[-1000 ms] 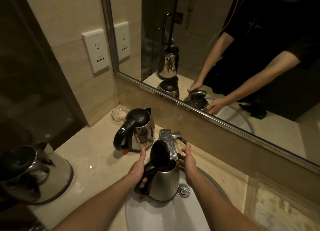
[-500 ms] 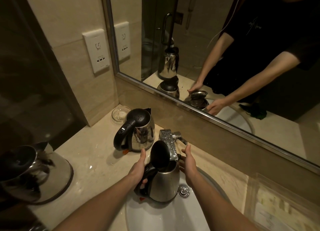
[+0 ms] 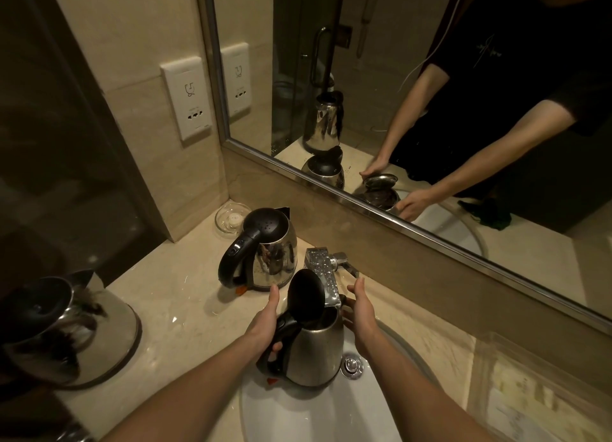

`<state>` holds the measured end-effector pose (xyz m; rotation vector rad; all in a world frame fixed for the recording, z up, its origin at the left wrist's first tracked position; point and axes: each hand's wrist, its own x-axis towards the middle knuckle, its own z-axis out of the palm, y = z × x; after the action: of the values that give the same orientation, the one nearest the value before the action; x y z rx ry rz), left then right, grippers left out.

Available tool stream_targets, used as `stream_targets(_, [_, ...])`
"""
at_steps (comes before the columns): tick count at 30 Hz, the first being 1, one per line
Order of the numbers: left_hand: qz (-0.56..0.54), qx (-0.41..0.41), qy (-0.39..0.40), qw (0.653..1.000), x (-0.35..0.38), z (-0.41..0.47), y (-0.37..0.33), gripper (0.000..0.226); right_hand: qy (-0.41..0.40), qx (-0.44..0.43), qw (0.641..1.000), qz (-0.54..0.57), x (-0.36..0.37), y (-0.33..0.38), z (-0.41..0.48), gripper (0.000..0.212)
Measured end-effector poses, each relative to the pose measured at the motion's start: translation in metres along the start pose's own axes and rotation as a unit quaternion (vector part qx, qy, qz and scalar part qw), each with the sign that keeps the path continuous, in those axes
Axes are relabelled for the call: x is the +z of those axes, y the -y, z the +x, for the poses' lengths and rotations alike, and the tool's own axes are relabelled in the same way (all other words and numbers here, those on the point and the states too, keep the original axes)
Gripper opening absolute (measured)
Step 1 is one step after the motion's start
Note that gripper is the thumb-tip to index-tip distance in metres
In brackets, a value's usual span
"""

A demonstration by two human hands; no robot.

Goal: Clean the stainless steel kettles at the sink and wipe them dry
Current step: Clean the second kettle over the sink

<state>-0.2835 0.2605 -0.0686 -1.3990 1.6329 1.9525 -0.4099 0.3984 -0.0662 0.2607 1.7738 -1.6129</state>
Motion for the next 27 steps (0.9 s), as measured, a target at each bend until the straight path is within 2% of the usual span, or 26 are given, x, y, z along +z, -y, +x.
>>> stream_targets(9, [-0.001, 0.007, 0.006, 1.000, 0.002, 0.009, 0.002, 0.090, -0.002, -0.004, 1.000, -0.001, -0.001, 0.000, -0.001, 0.074])
stream_targets(14, [-0.007, 0.014, 0.003, 1.000, 0.002, 0.009, 0.001, 0.067, -0.002, 0.000, 1.000, -0.002, -0.001, 0.002, -0.002, 0.074])
stream_targets(21, [-0.016, 0.011, 0.008, 1.000, 0.001, 0.013, 0.003, 0.081, 0.000, 0.005, 1.000, 0.003, 0.000, 0.005, -0.003, 0.072])
stream_targets(27, [-0.015, 0.012, 0.010, 1.000, 0.001, 0.012, 0.002, 0.072, -0.003, 0.000, 1.000, 0.008, 0.001, 0.005, -0.005, 0.071])
